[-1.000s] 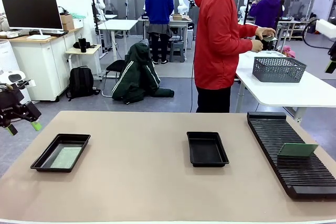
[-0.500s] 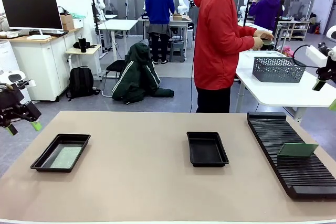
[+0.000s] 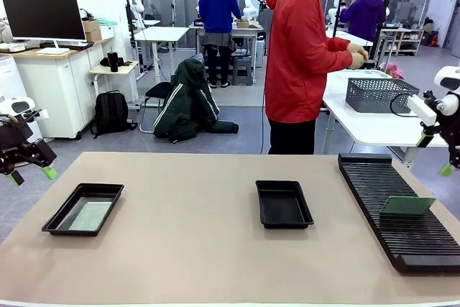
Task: Inspect and transfer BCBs to ESD trays.
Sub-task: Pick up the Blank PCB from the PCB Rack and place it in the right ESD tray.
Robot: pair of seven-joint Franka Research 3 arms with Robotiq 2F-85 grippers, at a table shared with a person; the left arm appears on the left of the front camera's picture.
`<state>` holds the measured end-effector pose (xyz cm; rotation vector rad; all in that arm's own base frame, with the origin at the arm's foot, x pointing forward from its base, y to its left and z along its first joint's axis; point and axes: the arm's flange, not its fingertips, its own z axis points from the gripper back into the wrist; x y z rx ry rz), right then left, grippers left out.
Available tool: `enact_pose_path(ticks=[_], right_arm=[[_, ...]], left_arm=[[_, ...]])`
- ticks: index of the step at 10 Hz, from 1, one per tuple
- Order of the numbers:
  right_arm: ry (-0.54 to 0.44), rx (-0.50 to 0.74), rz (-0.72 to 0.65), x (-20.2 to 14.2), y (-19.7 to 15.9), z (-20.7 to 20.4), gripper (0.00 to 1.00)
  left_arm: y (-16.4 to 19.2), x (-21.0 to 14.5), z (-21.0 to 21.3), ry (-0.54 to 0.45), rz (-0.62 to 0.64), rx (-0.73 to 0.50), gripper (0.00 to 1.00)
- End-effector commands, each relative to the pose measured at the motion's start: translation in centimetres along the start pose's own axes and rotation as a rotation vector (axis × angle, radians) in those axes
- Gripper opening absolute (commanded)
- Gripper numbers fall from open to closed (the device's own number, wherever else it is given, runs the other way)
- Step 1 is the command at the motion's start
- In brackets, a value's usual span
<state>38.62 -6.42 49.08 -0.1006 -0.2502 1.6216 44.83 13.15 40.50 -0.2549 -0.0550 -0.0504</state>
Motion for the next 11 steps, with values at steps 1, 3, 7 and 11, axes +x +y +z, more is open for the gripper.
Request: enact_pose_path(ticks=[1,3,7,11], right_arm=[[-0.018,-0.015,0.041,-1.2,0.1,-2.7,1.00],[-0.005,-0.005,0.043,-1.6,0.3,-4.6,1.00],[-0.013,0.004,0.030,-2.2,0.5,-8.3,1.00],[-0.029,-0.017,0.002,-3.1,1.1,-11.1,1.00]], left_arm=[[0.1,-0.1,-0.1,-0.013,-0.003,0.001,1.00],[0.1,-0.1,-0.1,-0.013,-0.003,0.001,1.00],[0.1,-0.1,-0.1,-0.013,-0.003,0.001,1.00],[0.1,-0.1,-0.1,-0.013,-0.003,0.001,1.00]])
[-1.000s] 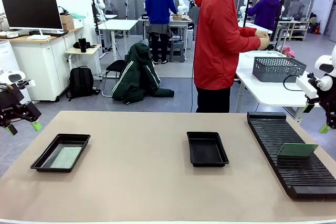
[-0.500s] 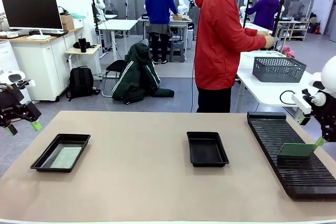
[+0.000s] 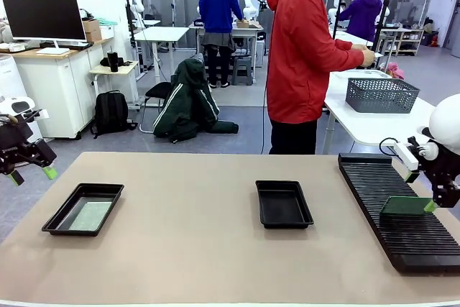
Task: Inspect and transfer BCBs to ESD trays.
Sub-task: Pick up the Blank PCB from the PCB Rack and place it in the right ESD tray.
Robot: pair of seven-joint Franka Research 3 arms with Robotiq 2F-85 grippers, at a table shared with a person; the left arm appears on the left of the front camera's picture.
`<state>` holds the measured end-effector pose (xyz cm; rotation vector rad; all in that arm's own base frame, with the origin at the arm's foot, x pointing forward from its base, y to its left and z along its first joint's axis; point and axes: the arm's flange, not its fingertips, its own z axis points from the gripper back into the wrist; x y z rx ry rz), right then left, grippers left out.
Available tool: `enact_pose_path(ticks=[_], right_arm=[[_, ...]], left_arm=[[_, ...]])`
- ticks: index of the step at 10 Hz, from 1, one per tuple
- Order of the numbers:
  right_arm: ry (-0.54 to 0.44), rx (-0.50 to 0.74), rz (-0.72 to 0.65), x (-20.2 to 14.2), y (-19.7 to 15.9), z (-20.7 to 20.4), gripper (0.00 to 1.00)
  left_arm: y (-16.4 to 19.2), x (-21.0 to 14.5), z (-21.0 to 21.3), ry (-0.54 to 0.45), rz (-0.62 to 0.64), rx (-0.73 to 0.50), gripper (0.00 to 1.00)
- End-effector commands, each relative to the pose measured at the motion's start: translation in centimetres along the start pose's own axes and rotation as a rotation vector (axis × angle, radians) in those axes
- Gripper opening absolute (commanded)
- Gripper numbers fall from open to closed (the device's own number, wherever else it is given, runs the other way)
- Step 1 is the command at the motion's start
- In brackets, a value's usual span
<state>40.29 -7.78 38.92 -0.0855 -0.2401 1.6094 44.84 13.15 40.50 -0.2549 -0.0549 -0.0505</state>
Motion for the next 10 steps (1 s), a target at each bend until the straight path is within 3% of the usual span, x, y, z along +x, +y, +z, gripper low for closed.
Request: enact_pose_path(ticks=[1,10], right_arm=[[-0.026,-0.030,0.015,-0.9,0.4,-1.5,1.00],[-0.045,-0.012,-0.072,-1.9,1.0,-3.4,1.00]], left_arm=[[0.1,-0.1,-0.1,-0.013,-0.003,0.001,1.00],[0.1,-0.1,-0.1,-0.013,-0.003,0.001,1.00]])
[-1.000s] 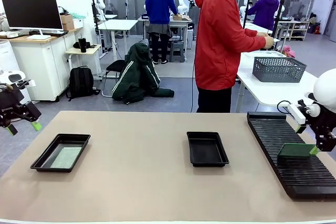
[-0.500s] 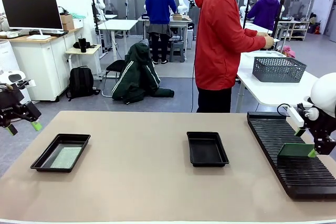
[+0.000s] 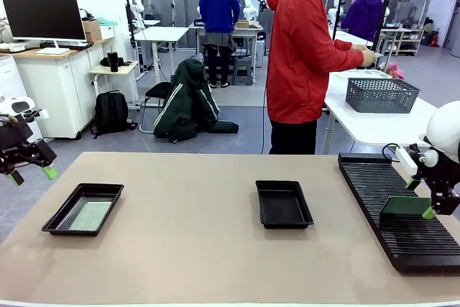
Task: Inspect and transfer BCBs to ESD trays.
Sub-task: Pick up the Blank PCB from the PCB Rack and place it in the right ESD tray.
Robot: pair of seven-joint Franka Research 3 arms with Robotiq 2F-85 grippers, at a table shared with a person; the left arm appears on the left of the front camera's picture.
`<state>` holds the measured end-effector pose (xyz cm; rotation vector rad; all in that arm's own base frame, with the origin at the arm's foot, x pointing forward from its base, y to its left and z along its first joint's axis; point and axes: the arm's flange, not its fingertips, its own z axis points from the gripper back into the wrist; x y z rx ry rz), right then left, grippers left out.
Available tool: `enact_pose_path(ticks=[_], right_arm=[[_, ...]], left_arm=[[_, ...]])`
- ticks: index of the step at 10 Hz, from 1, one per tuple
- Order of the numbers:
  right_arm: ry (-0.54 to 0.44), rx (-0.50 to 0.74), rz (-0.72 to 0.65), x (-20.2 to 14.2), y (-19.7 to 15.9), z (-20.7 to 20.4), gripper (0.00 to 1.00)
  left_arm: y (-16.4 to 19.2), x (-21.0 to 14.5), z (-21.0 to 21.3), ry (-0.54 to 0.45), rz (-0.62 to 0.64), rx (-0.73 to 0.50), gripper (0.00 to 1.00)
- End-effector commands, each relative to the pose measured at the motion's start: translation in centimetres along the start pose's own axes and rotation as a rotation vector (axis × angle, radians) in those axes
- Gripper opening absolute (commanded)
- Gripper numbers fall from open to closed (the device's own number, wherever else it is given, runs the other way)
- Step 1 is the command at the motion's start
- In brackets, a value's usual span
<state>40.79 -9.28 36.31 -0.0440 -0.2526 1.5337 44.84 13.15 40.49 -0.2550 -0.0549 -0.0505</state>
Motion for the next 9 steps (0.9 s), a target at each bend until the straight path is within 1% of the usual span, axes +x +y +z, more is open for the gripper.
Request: enact_pose_path(ticks=[1,2,4,9], right_arm=[[-0.019,-0.023,0.005,-0.25,0.89,-0.91,1.00],[-0.022,-0.022,0.008,-0.25,0.89,-0.90,1.00],[-0.027,-0.014,0.016,-0.07,0.81,-1.00,0.96],[-0.002,-0.006,0.016,0.47,0.49,-0.80,0.80]], left_arm=[[0.08,-0.12,-0.14,-0.013,-0.003,0.001,1.00],[0.08,-0.12,-0.14,-0.013,-0.003,0.001,1.00],[0.08,-0.12,-0.14,-0.013,-0.003,0.001,1.00],[0.08,-0.12,-0.14,-0.013,-0.003,0.001,1.00]])
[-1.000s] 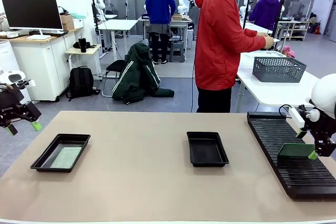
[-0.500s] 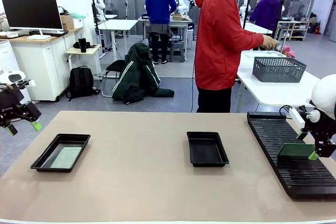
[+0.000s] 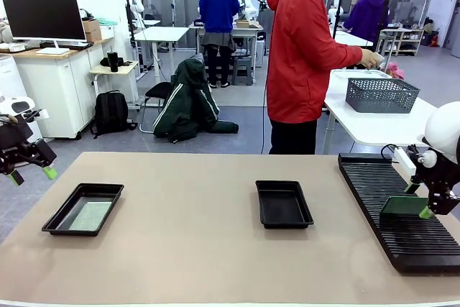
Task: Inspect and transfer BCBs to ESD trays.
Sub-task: Pick up the Blank PCB from the PCB Rack and place it in the right ESD tray.
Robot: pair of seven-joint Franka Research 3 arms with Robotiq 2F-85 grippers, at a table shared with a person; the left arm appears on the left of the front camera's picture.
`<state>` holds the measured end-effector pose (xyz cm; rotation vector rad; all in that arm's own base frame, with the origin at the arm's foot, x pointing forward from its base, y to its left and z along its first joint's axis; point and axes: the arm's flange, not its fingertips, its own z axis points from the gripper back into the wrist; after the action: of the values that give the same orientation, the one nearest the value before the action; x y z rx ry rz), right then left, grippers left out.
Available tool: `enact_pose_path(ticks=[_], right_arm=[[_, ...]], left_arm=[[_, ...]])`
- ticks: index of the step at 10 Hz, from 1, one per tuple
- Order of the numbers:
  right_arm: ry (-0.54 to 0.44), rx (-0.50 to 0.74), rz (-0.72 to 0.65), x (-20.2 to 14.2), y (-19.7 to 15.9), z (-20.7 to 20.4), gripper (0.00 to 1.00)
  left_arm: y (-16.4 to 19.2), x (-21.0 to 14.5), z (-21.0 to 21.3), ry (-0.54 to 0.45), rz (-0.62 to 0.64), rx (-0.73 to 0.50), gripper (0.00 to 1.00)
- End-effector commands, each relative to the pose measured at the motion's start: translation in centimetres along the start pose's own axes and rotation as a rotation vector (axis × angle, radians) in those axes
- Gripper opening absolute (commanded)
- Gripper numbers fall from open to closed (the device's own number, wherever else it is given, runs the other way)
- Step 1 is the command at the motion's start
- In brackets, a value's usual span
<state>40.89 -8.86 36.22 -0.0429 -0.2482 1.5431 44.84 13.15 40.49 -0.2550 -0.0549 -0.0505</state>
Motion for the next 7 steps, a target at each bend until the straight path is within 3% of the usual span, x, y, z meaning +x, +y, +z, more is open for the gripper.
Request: enact_pose_path(ticks=[1,7], right_arm=[[-0.001,-0.010,0.008,0.31,0.45,-0.59,0.78],[0.045,0.020,0.002,0.64,-0.06,-0.75,0.60]], left_arm=[[0.08,-0.12,-0.14,-0.013,-0.003,0.001,1.00],[0.08,-0.12,-0.14,-0.013,-0.003,0.001,1.00]])
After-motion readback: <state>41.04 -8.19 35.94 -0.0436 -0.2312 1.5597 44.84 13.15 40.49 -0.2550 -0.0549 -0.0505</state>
